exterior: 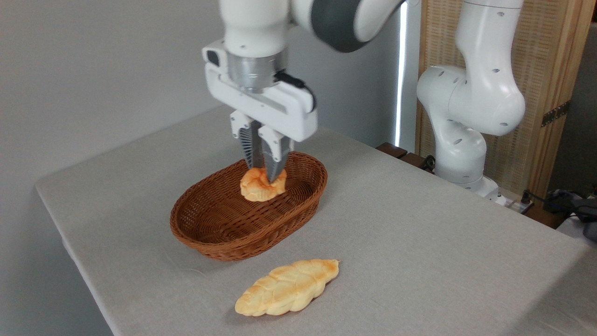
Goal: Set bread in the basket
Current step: 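Lift the bun and carry it over the wicker basket, then lower the bun into the basket and open the gripper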
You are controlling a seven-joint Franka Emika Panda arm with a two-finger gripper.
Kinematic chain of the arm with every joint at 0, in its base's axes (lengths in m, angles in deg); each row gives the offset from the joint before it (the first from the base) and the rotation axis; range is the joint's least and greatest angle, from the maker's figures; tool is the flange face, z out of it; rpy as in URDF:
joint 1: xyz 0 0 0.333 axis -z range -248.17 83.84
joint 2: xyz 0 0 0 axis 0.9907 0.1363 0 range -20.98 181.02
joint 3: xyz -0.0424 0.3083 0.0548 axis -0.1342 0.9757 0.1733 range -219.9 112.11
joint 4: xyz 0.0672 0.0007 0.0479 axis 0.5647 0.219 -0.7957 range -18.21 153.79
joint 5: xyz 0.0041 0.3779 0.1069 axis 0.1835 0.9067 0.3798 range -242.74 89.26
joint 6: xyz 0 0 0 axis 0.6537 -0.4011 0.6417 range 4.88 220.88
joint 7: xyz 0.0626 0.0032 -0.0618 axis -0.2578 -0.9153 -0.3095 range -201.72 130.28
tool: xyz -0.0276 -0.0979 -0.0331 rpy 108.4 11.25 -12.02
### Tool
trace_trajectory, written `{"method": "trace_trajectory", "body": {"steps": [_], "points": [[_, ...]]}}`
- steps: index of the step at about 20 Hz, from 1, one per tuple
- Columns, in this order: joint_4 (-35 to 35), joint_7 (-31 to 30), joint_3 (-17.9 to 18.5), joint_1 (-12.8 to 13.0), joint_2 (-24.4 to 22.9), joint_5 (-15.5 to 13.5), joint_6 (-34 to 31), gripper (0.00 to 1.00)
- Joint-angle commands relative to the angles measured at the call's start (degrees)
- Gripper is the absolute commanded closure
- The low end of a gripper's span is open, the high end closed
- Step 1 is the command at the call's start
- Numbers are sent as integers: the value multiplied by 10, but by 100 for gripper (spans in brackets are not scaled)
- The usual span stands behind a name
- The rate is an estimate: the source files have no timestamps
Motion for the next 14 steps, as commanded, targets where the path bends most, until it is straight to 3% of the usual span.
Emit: {"method": "trace_trajectory", "body": {"steps": [1,3,6,12,14], "points": [[-48,-75,-48,-1,68,-10,20,62],[-47,-113,-68,-1,82,-10,86,61],[-47,-129,-81,-1,103,-7,126,56],[-43,-122,-83,4,125,-2,129,27],[-42,-122,-83,5,125,18,128,18]]}}
